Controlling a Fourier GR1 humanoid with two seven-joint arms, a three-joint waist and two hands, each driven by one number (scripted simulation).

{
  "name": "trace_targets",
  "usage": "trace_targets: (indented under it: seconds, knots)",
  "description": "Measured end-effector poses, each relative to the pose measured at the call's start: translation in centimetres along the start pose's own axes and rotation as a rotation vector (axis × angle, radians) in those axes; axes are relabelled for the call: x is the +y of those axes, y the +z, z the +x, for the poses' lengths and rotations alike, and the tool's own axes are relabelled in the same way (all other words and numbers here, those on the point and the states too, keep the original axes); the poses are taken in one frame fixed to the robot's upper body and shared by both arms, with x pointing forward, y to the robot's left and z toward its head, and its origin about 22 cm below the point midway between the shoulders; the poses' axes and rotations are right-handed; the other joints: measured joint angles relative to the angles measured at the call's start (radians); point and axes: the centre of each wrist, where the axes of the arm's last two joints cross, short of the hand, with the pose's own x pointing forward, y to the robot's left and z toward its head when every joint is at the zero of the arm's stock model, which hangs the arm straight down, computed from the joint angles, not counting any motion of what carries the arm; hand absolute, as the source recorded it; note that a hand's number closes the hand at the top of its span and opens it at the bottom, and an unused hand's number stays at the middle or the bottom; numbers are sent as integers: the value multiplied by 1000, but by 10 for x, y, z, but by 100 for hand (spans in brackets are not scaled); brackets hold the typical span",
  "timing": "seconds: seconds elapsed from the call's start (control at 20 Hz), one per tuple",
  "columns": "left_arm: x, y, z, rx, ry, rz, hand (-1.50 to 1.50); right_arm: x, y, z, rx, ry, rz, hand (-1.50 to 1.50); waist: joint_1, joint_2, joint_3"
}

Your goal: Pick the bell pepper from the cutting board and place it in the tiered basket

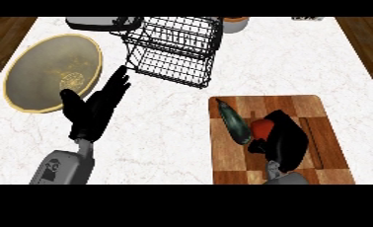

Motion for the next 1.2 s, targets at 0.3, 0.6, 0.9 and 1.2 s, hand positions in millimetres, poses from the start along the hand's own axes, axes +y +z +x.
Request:
trace_targets:
  seconds: [0.3,0.6,0.9,1.2]
  knots:
    - [-3,-2,0,10,1,-14,0,-6,51,17,-108,108,170,150,8,1,-3]
    - [3,-1,-2,11,5,-6,0,-38,103,49,-242,-10,216,150,7,12,18]
    - [4,2,-7,17,6,9,0,-90,125,64,-340,-200,116,150,-3,11,23]
    - [6,3,-10,22,5,18,0,-138,136,74,-454,-317,-56,150,-6,11,23]
